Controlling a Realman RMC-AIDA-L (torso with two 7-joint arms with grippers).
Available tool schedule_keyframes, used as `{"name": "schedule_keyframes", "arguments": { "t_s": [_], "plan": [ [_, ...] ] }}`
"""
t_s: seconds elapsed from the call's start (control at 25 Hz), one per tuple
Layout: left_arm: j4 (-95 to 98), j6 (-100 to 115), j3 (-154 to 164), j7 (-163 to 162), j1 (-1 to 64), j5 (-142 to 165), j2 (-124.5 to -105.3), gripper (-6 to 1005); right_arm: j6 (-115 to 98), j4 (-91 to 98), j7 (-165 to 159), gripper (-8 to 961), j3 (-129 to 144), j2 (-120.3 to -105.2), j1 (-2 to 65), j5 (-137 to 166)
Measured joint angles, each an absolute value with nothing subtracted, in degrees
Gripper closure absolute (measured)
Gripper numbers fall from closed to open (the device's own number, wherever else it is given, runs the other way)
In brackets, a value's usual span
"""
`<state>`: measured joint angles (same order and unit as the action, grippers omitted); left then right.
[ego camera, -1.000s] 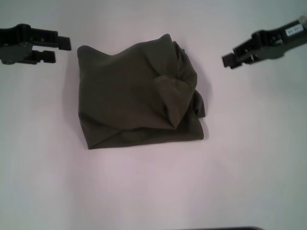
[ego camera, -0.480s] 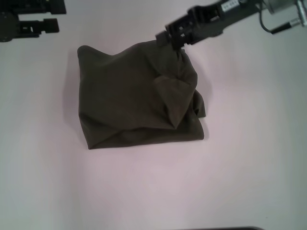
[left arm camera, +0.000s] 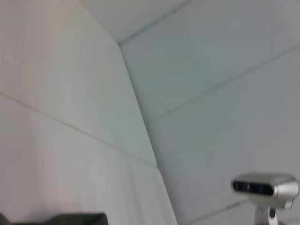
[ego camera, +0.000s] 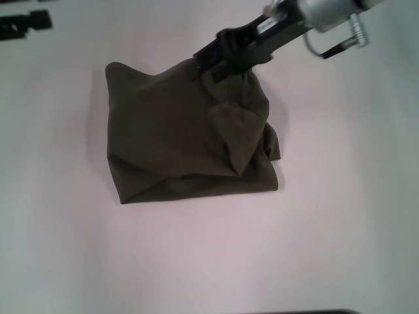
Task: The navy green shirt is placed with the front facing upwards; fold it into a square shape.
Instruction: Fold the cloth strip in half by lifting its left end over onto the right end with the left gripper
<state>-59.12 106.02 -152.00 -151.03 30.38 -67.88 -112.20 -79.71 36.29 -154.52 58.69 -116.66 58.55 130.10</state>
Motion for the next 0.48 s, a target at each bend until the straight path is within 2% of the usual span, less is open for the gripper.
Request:
{"name": "schedule_keyframes", "arguments": {
  "t_s": [0.28, 0.48],
  "plan": [
    [-58.45, 105.39, -156.03, -151.31, 29.94, -67.91, -111.28, 309, -70.62, 33.5, -156.92, 328, 64.29, -119.25, 60.57, 131.86],
    [-58.38, 105.31, -156.18, -151.34, 29.82, -67.63, -111.26, 309, -70.72, 31.3, -156.74, 328, 64.44, -119.79, 61.64, 131.85]
  ]
}}
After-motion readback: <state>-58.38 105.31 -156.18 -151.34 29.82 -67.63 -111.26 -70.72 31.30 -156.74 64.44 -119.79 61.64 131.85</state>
